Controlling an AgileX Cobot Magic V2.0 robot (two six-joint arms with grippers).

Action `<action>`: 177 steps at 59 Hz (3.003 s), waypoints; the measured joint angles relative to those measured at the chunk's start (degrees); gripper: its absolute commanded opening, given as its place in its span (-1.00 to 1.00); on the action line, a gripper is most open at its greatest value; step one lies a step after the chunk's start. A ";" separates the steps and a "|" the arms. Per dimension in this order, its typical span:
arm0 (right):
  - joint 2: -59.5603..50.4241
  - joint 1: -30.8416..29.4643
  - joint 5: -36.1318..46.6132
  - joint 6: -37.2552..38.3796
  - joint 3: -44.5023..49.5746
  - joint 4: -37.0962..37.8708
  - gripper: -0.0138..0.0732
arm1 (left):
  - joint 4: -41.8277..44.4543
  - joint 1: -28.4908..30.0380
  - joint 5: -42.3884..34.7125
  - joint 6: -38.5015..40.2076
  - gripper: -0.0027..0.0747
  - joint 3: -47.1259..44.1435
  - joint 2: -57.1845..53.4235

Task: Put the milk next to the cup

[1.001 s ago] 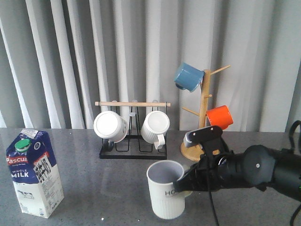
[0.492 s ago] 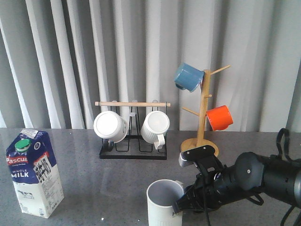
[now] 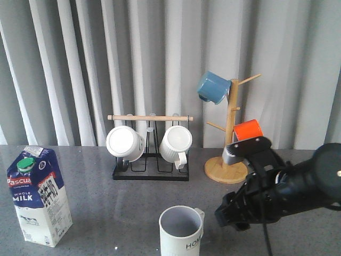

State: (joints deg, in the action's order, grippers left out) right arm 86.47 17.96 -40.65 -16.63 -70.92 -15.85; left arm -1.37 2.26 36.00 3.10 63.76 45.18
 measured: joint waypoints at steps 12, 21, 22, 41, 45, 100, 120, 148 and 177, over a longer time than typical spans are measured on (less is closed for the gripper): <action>-15.92 0.00 -3.71 0.89 3.63 0.35 -0.51 | 0.00 0.00 0.00 0.00 0.27 0.00 0.00; -30.07 0.00 -2.60 0.27 14.17 0.20 -0.70 | 0.00 0.00 0.01 0.00 0.27 0.00 0.00; -32.08 0.00 -2.40 0.21 16.05 0.20 -0.70 | 0.00 0.00 0.01 0.00 0.27 0.00 0.00; -54.60 0.00 9.34 -0.44 42.69 3.99 -0.70 | -0.41 0.00 1.75 -0.18 0.27 0.00 0.00; -56.51 0.00 11.32 -0.39 45.78 4.11 -0.70 | -0.41 0.00 2.13 -0.60 0.27 0.06 0.30; -57.84 0.00 10.91 2.92 51.67 4.08 -0.69 | -5.66 0.00 37.02 -6.10 0.39 43.51 38.35; -57.84 0.00 10.91 3.03 51.67 4.08 -0.69 | -5.66 0.00 37.02 -5.91 0.39 43.51 45.38; -57.84 0.00 10.91 3.03 51.67 4.08 -0.69 | -5.84 0.00 36.91 -8.32 0.39 43.51 50.63; -57.84 0.00 10.91 3.08 51.71 4.08 -0.69 | -5.97 0.00 36.72 -10.86 0.39 43.51 55.89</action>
State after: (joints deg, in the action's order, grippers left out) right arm 28.63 17.96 -29.74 -13.55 -19.21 -11.77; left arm -7.34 2.26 72.71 -7.76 107.27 101.07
